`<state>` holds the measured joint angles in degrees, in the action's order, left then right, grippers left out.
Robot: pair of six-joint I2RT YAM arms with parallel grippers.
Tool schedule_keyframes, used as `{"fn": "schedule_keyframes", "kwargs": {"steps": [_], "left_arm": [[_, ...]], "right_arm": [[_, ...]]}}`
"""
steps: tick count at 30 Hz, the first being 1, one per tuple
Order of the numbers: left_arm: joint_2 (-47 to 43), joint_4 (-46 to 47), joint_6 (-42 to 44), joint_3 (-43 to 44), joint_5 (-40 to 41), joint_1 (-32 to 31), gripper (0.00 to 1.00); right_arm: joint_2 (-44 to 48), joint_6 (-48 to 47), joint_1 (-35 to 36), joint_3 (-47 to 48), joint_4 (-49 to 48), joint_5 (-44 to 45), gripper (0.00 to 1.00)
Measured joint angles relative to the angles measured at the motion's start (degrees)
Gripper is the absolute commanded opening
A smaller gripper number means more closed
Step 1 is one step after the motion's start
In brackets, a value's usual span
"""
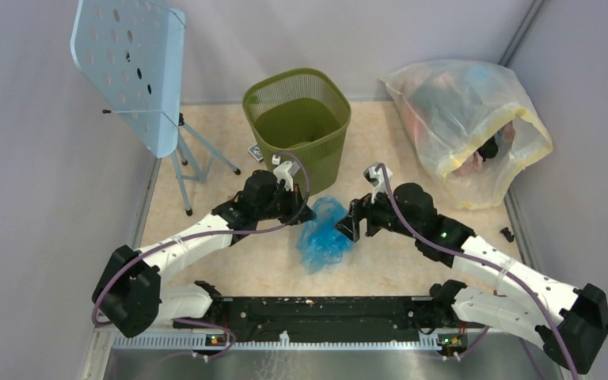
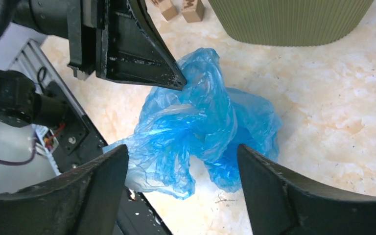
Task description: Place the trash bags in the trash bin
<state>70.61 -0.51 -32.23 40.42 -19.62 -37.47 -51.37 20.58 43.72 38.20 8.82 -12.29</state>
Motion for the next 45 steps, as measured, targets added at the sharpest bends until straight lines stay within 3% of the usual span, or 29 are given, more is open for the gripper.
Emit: {"fn": "schedule_keyframes", "kwargs": {"steps": [7,17,23,33,36,41,45], "left_arm": [[-0.28,-0.63,-4.09,-0.02,-1.99,0.31,0.0],[-5.64,-0.59,-6.29,-0.28,-3.78,0.42,0.0],[-10.08,-1.03,-7.1,-0.28,-6.01,0.59,0.0],[-17.77,-9.2,-5.29,3.72,-1.05,1.05,0.0],[-17.99,-13.88,-3.32,6.19,3.61,1.05,0.0],[-17.99,-19.71,-0.44,8.79,10.62,1.07,0.0],[-18.01,-20.96,0.68,8.63,12.66,1.22,0.0]], "right_arm": [[-4.37,3.43,6.88,-0.39,-0.7,10.71,0.61],[-9.46,9.29,7.8,-4.5,-8.79,19.43,0.55],[-13.18,10.84,7.87,-4.46,-9.77,23.15,0.46],[-6.64,12.07,7.85,-4.46,-3.96,34.53,0.4],[-3.56,11.85,7.3,-4.39,-0.98,38.12,0.41],[-2.27,10.84,5.44,-3.06,3.89,40.15,0.61],[-1.86,7.67,4.9,-2.45,4.68,35.1,0.71]]}}
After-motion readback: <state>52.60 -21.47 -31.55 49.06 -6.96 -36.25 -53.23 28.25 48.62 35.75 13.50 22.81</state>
